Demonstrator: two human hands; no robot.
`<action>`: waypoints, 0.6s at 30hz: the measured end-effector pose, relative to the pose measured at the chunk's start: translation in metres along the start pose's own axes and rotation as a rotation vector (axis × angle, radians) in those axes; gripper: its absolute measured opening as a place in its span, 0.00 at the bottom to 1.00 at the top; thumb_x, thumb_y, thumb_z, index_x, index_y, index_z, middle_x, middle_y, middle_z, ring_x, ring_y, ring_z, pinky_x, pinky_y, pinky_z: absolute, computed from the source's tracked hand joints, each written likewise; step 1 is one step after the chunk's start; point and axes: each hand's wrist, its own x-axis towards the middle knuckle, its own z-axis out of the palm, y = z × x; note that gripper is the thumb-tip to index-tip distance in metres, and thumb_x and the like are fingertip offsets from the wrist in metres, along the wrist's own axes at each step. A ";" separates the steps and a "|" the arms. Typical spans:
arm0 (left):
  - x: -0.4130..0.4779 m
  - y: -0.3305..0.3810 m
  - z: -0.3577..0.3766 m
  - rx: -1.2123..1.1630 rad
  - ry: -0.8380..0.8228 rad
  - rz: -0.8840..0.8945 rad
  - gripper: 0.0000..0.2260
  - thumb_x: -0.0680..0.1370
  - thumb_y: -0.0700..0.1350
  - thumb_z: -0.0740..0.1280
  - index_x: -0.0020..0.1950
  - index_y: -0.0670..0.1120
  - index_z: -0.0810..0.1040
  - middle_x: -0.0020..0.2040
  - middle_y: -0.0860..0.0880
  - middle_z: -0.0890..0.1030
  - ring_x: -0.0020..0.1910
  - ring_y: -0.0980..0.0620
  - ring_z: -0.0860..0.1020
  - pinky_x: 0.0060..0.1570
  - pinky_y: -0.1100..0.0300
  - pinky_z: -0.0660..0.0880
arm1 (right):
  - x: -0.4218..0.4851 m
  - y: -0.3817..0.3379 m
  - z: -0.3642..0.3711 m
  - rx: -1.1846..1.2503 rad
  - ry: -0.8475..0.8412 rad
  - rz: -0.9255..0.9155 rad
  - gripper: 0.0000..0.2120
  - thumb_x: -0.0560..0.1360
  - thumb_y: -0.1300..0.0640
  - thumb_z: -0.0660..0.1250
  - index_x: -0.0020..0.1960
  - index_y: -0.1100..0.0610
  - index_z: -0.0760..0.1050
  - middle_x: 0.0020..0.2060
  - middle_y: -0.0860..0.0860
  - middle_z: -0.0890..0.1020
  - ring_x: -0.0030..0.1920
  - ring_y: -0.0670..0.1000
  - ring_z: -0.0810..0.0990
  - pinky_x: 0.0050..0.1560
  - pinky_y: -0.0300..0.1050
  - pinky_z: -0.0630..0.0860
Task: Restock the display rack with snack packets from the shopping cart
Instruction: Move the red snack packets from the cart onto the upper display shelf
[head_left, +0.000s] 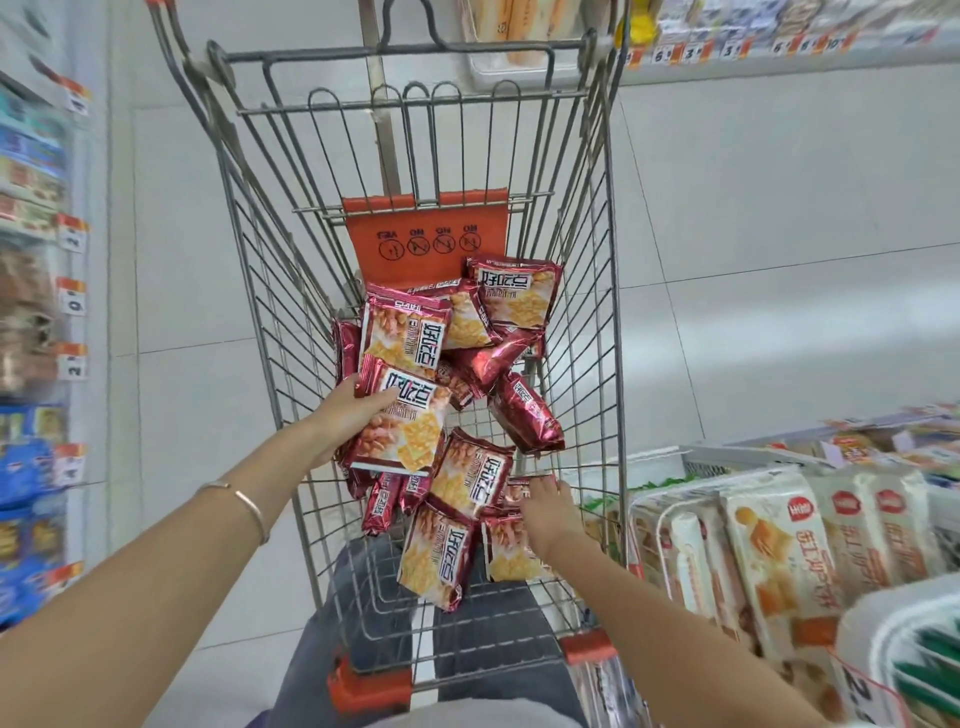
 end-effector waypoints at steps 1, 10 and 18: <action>-0.002 0.001 0.001 0.012 0.009 0.008 0.46 0.68 0.67 0.72 0.79 0.50 0.58 0.73 0.44 0.72 0.67 0.43 0.74 0.66 0.45 0.71 | -0.001 0.000 -0.002 0.001 -0.010 -0.013 0.23 0.75 0.63 0.68 0.69 0.57 0.73 0.72 0.60 0.68 0.74 0.60 0.62 0.76 0.60 0.56; -0.015 0.017 0.001 0.101 -0.079 -0.044 0.60 0.57 0.81 0.65 0.81 0.54 0.50 0.80 0.44 0.59 0.76 0.40 0.64 0.74 0.38 0.60 | -0.033 0.041 -0.128 0.542 0.041 -0.289 0.16 0.75 0.60 0.71 0.63 0.54 0.79 0.53 0.50 0.75 0.53 0.52 0.75 0.58 0.47 0.72; -0.038 0.049 0.016 0.215 -0.202 -0.076 0.45 0.72 0.74 0.54 0.81 0.54 0.42 0.82 0.47 0.47 0.80 0.42 0.48 0.73 0.33 0.47 | -0.041 0.032 -0.224 0.854 0.172 -0.379 0.24 0.69 0.59 0.78 0.60 0.44 0.73 0.61 0.49 0.71 0.57 0.48 0.71 0.65 0.50 0.69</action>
